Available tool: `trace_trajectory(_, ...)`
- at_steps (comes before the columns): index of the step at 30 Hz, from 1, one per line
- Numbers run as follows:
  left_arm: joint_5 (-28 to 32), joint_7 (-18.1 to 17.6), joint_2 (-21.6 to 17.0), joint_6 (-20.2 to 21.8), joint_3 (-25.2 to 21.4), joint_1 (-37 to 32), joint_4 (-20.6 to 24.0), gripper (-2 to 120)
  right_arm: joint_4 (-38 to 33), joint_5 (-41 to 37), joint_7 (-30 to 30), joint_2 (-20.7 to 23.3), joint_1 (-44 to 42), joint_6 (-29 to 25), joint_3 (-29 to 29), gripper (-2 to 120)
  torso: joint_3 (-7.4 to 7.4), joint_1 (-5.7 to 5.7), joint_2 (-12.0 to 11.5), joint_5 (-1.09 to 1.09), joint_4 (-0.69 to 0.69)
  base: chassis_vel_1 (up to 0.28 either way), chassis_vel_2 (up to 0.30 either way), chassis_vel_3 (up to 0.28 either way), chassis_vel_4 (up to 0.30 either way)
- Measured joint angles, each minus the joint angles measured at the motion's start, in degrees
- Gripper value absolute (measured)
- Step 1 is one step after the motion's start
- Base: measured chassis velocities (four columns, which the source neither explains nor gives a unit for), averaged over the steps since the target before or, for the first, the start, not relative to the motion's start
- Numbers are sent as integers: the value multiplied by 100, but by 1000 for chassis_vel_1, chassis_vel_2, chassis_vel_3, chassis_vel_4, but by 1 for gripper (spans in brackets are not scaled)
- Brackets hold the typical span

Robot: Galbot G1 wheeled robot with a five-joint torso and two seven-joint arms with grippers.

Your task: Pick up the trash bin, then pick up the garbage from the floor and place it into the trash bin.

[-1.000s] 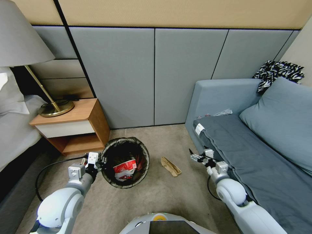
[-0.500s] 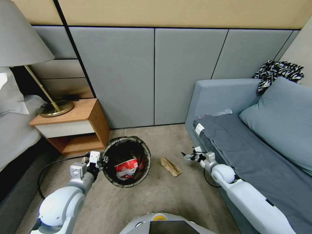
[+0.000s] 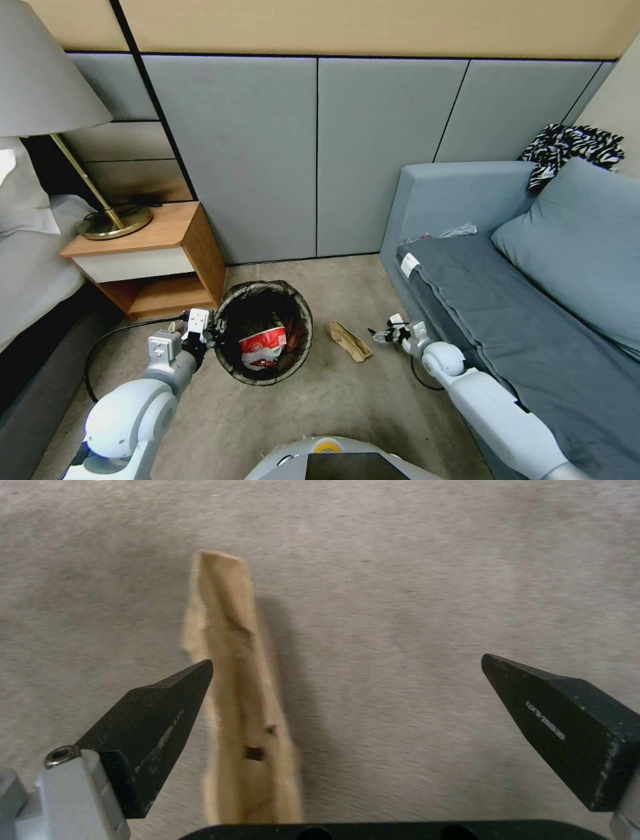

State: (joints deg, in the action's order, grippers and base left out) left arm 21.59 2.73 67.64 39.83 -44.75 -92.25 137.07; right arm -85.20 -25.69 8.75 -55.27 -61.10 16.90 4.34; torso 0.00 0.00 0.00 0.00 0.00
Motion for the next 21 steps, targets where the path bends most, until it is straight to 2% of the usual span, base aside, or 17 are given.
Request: trace_trajectory(21, -61, 82, -27, -50, -23, 9, -47, 1, 436, 314, -60, -449, 172, -16, -310, 100, 0, 0, 0, 0, 0, 0, 0, 0, 0)
